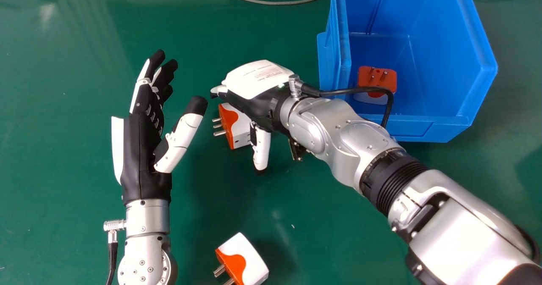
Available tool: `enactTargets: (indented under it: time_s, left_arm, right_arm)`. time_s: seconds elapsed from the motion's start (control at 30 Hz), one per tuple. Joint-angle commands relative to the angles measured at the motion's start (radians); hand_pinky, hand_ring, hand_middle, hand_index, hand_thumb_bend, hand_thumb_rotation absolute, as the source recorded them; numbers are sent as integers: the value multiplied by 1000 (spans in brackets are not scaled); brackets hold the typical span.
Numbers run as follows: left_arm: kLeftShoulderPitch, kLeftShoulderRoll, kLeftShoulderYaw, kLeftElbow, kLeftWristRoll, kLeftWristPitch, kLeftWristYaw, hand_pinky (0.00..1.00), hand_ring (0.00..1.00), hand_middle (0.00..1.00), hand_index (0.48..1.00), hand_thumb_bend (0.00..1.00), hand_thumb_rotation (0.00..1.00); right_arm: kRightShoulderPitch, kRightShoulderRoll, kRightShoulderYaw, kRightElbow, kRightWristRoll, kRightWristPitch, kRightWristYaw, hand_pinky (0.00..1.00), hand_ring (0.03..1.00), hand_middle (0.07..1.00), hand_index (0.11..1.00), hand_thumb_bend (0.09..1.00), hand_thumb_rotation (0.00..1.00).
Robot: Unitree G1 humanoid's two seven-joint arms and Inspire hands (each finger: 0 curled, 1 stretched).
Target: Pick all objects and put in blue box
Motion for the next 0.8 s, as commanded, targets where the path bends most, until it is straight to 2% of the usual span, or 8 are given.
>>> enactTargets:
  time_s: [0.0, 0.07, 0.23, 0.33, 0.53, 0.63, 0.7, 0.77]
  left_arm:
    - [-14, 0, -2, 0, 8, -22, 6, 907, 893, 869, 886, 873, 606]
    - [-13, -1, -3, -2, 2, -21, 1, 902, 891, 867, 883, 875, 606]
    - [-8, 2, -7, -4, 18, -19, 16, 899, 891, 867, 882, 874, 602]
    - [-11, 2, -6, 1, 18, -24, 16, 892, 888, 865, 880, 871, 604]
    - [-7, -2, -2, -4, -4, -15, -7, 887, 888, 865, 879, 871, 595]
    - [-8, 0, -5, -1, 1, -17, -4, 888, 890, 867, 881, 870, 592]
    - [-8, 5, -7, 0, 13, -15, 5, 889, 891, 868, 882, 872, 593]
    - [-6, 3, -7, -3, 10, -14, 4, 890, 892, 869, 882, 873, 596]
  right_arm:
    - [-37, 3, 5, -1, 5, -4, -15, 778, 920, 933, 896, 901, 98]
    - [-38, 3, 9, -1, 4, -4, -20, 777, 913, 925, 892, 896, 103]
    - [-34, -3, 15, -7, 1, -11, -40, 774, 894, 903, 878, 884, 109]
    - [-36, -4, 17, -9, 3, -11, -44, 768, 876, 886, 870, 877, 98]
    - [-48, -3, 30, 4, -3, -19, -50, 759, 841, 855, 840, 849, 81]
    - [-44, -9, 46, 4, -21, -32, -91, 753, 831, 845, 826, 837, 71]
    - [-40, -11, 52, 7, -26, -38, -116, 743, 814, 832, 813, 830, 62]
    - [-35, -11, 50, 10, -20, -45, -140, 731, 784, 812, 799, 813, 49]
